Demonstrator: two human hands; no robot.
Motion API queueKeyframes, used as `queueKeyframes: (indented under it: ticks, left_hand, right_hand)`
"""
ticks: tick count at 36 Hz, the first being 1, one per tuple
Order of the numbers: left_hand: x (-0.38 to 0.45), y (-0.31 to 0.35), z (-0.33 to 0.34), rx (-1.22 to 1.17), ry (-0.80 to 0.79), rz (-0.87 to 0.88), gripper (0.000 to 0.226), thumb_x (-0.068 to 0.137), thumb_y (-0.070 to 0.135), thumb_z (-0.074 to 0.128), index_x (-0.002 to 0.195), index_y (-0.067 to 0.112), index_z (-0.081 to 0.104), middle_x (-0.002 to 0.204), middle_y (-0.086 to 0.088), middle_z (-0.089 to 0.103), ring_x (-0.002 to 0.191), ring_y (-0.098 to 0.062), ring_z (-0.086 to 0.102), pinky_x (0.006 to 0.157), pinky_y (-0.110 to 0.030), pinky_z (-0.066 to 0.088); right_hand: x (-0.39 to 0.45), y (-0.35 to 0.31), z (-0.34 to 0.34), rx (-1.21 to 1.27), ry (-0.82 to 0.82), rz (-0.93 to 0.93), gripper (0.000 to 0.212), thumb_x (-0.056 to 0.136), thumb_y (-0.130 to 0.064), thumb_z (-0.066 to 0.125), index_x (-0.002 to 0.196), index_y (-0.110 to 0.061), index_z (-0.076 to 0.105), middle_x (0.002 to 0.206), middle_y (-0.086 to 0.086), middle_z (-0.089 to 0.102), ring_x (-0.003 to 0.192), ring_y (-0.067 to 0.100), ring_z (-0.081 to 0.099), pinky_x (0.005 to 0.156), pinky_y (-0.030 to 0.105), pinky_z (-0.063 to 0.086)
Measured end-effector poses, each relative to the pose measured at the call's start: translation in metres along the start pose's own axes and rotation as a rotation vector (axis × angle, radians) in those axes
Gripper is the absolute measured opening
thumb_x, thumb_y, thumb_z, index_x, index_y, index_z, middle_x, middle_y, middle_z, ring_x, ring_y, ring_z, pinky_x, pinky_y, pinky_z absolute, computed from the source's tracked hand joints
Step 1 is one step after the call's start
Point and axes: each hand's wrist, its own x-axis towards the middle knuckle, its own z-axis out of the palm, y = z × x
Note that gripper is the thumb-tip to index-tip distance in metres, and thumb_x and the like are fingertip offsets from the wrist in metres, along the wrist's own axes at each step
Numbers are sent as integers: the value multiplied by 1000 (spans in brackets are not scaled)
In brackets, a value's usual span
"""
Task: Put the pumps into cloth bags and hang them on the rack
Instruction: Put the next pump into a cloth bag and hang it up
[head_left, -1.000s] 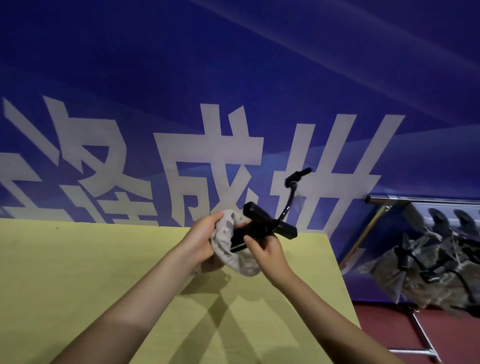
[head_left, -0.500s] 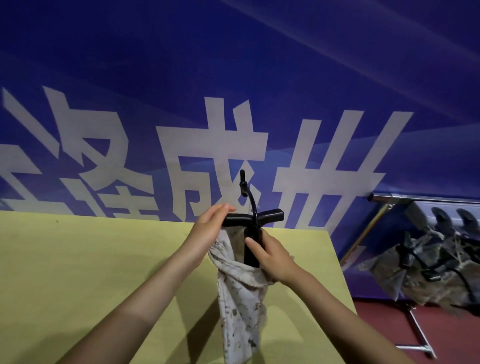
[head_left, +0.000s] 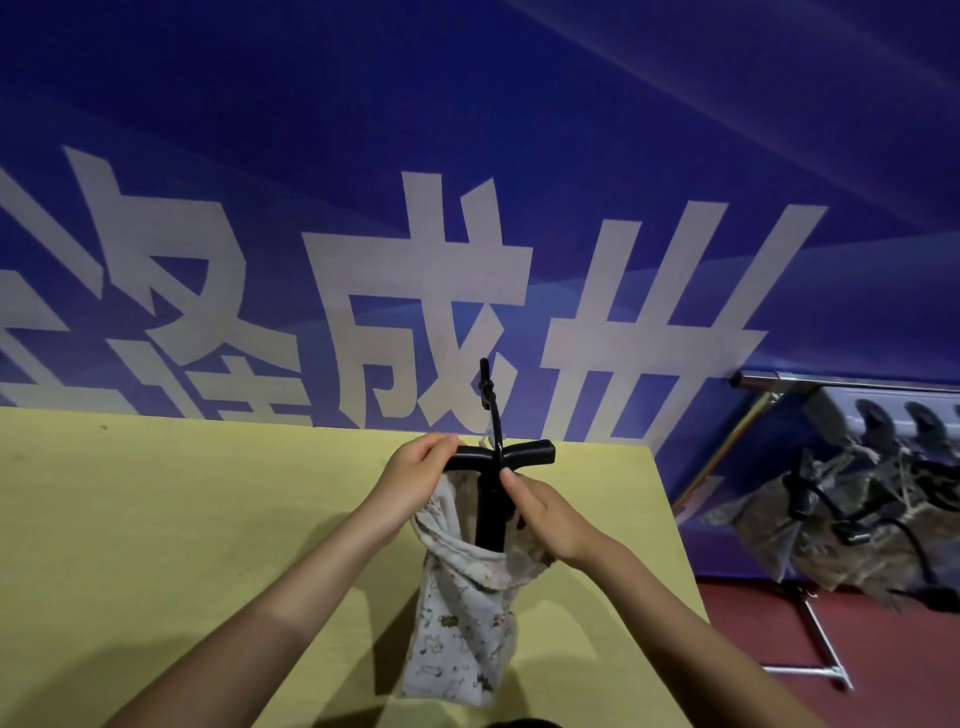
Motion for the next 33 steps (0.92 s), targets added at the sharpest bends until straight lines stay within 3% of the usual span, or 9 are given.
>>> queueKeyframes:
  ticks: [4,7,9,11,15,22,28,30,33]
  left_hand:
    - [2,0,1,13,28,30,25,100,26,43,99,20,67,100,6,68,98,-6,61,79,-19,44]
    - [5,-2,-1,36,40,32,25,101,23,41,99,19,66,101,5,66,99,-6,58,78,-18,42]
    - [6,-3,-3,48,54,32,26,101,23,40,100,18,66,102,4,66,98,-5,57,77,-19,42]
    - [6,-5,-5,55,73,32,27,101,23,40,100,16,65,101,3,66,97,-6,57,76,-19,42]
    - [4,-9,-3,61,114,48,27,102,24,39,101,17,65,102,4,67,98,-10,59,72,-21,42]
    - [2,-8,-2,-44,273,75,34,102,27,40,91,10,66,95,-19,68,79,-24,59,66,-26,42]
    - [2,6,-4,-35,315,129,30,101,24,43,84,15,65,92,-21,66,79,-20,56,64,-26,40]
    - [5,6,-6,-21,313,119,29,101,24,44,86,11,66,92,-24,65,78,-22,55,65,-30,39]
    - [7,7,-8,25,292,115,30,100,23,44,89,2,64,83,-24,57,74,-21,49,66,-31,34]
  right_hand:
    - [2,1,-4,-54,118,-47,62,95,-59,39,97,-3,65,95,13,66,91,25,59,86,42,45]
    - [2,16,-10,-219,270,-93,26,95,-39,55,97,-17,68,96,-2,66,96,12,53,82,32,45]
    - [2,27,-14,-334,327,-42,23,91,-39,60,106,-22,65,104,-8,62,98,9,50,81,26,43]
    - [1,35,-20,-349,241,153,28,91,-38,61,109,-17,63,102,-2,62,93,13,55,73,27,43]
    - [-13,36,-28,-94,-34,393,23,92,-23,59,75,-9,61,69,5,64,53,11,56,48,21,41]
    - [-25,23,-38,115,215,331,29,92,-15,63,65,-6,58,56,8,59,43,11,50,46,19,43]
    - [-31,9,-55,33,182,365,28,86,-25,72,65,-8,63,58,5,60,50,13,50,49,22,40]
    - [-31,4,-56,225,210,353,26,89,-28,68,70,-12,60,65,3,56,64,15,51,61,26,41]
    - [-26,-6,-60,891,223,319,24,94,-25,60,72,-16,58,67,-2,56,74,13,59,77,28,43]
